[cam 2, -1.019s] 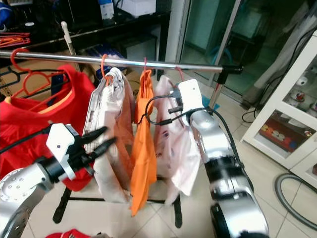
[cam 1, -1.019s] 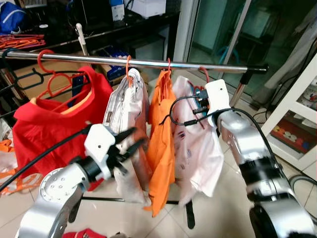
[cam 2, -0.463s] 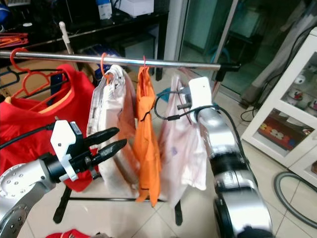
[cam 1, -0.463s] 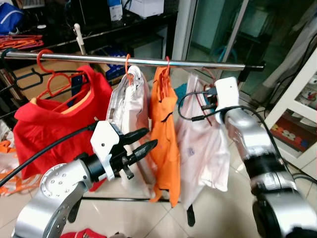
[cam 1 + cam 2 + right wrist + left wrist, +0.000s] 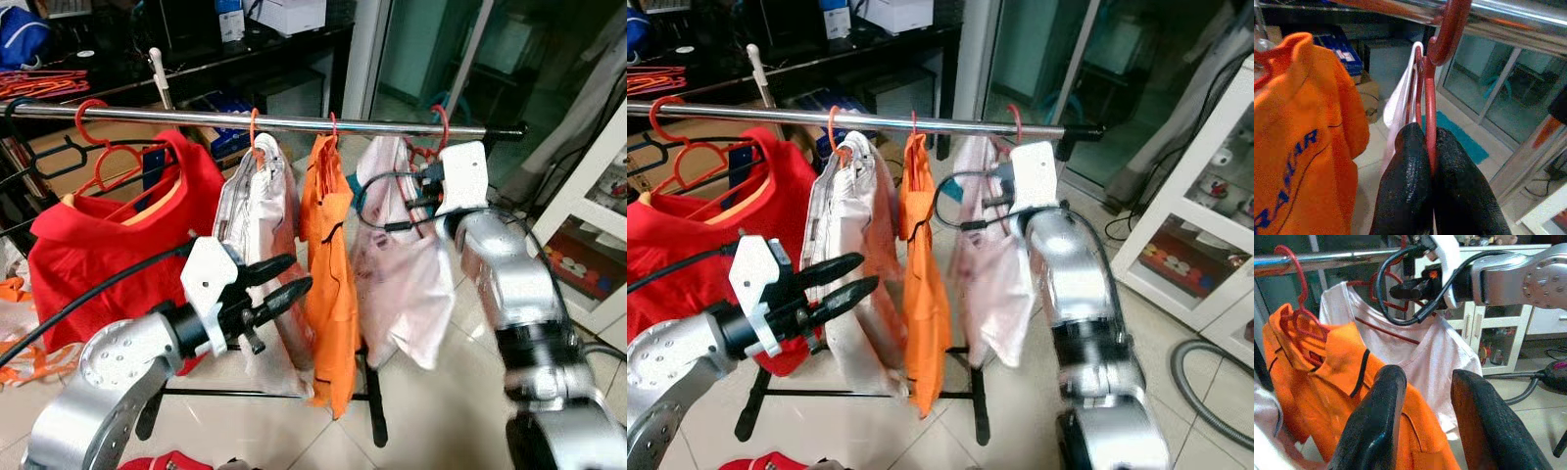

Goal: Hang hanger

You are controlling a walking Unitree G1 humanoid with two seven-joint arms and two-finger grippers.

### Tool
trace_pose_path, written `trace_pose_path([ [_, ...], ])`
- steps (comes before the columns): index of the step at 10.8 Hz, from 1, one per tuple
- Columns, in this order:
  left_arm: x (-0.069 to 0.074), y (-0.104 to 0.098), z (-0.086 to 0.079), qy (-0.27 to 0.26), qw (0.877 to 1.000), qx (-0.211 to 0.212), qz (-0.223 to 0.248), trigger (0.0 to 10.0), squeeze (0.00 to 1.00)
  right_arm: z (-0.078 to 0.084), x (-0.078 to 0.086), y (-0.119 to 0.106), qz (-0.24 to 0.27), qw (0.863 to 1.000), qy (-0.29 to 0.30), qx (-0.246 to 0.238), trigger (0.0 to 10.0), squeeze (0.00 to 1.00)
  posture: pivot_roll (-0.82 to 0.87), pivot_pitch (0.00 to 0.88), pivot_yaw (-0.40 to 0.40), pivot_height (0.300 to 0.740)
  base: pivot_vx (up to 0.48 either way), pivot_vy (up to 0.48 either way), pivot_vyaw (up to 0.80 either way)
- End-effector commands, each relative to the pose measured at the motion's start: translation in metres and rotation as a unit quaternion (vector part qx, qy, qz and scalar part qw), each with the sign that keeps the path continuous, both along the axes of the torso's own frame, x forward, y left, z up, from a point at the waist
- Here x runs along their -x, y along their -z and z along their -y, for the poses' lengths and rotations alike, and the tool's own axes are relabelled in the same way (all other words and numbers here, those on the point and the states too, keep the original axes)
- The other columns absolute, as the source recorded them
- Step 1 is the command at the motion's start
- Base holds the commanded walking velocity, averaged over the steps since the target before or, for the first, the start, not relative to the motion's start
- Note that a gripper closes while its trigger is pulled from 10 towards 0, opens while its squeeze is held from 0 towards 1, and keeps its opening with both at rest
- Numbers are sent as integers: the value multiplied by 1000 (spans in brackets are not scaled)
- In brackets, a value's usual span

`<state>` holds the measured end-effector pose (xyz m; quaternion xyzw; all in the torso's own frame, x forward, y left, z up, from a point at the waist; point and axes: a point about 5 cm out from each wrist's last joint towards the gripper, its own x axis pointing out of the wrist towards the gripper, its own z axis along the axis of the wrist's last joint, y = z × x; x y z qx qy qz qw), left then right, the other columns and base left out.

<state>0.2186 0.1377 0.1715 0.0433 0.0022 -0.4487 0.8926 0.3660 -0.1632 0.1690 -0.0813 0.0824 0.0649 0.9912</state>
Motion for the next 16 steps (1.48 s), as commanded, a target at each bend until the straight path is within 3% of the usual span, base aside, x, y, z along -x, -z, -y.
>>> trace_pose_path([
  [1, -2, -1, 2, 10, 1000, -3, -1, 10000, 0, 8, -7, -8, -8, 1000, 16, 3, 10000, 0, -69, 0, 8, 740, 0, 0, 0],
  [4, -1, -1, 3, 29, 1000, -7, -9, 10000, 0, 12, -24, -12, -19, 999, 35, -37, 10000, 0, -67, 0, 16, 740, 0, 0, 0],
  [6, -1, 0, 1, 25, 1000, -12, -9, 10000, 0, 16, -30, -9, -42, 998, 40, -29, 10000, 0, -64, 0, 12, 740, 0, 0, 0],
  [11, 3, 5, 1, 33, 999, -23, -23, 10000, 0, 16, -21, 37, -147, 989, 11, -20, 10000, 0, -62, 0, 14, 740, 0, 0, 0],
  [15, -3, 4, 0, 12, 999, -31, -5, 10000, 0, 17, -30, 19, -92, 994, 24, -50, 10000, 0, -60, 0, 10, 740, 0, 0, 0],
  [16, -4, 2, -1, 6, 1000, -30, 1, 10000, 0, 17, -33, 11, -68, 996, 21, -57, 10000, 996, -60, 0, 8, 740, 0, 0, 0],
])
